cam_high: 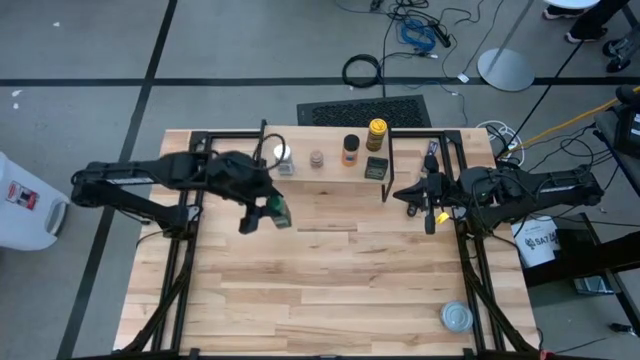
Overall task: Shelf spices
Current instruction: Remove the green seasoning bottle from the shelf
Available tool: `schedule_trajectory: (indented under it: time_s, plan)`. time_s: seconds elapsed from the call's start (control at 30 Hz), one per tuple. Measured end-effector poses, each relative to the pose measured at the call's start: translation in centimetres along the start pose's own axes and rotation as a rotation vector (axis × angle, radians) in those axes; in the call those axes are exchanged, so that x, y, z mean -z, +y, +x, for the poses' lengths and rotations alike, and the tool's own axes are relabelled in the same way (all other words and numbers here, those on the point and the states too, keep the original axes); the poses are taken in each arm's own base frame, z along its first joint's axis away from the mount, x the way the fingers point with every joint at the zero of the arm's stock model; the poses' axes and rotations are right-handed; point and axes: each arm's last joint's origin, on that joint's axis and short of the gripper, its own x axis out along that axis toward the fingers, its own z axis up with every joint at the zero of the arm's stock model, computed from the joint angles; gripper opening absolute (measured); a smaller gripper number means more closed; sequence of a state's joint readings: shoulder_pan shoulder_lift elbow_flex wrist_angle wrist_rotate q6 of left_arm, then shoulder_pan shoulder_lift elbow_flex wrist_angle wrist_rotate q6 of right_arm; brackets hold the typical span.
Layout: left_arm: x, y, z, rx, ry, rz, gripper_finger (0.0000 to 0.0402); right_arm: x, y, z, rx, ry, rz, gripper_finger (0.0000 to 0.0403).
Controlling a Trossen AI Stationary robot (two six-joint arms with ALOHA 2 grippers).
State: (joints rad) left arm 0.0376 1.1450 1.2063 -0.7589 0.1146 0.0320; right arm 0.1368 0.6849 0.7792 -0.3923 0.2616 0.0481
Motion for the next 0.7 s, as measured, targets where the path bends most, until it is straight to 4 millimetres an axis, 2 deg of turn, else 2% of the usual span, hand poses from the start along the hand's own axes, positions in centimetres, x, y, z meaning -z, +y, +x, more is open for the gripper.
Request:
schedule_trajectory:
  time_s: [0.2, 0.4, 0.7]
  plan:
    - [1.5, -0.8, 2.6, 0.033, -0.032, 0.022, 0.0210, -0.2, 0.0, 0.0, 0.007, -0.025, -0.005, 0.0000]
    - [1.6, -1.5, 4.2, 0.060, -0.149, 0.037, 0.0210, -0.2, 0.0, 0.0, 0.007, -0.021, 0.006, 0.0000]
    - [1.5, -2.1, 7.0, 0.084, -0.120, 0.024, 0.0210, 0.2, 0.2, 0.5, -0.002, 0.025, 0.072, 0.0000]
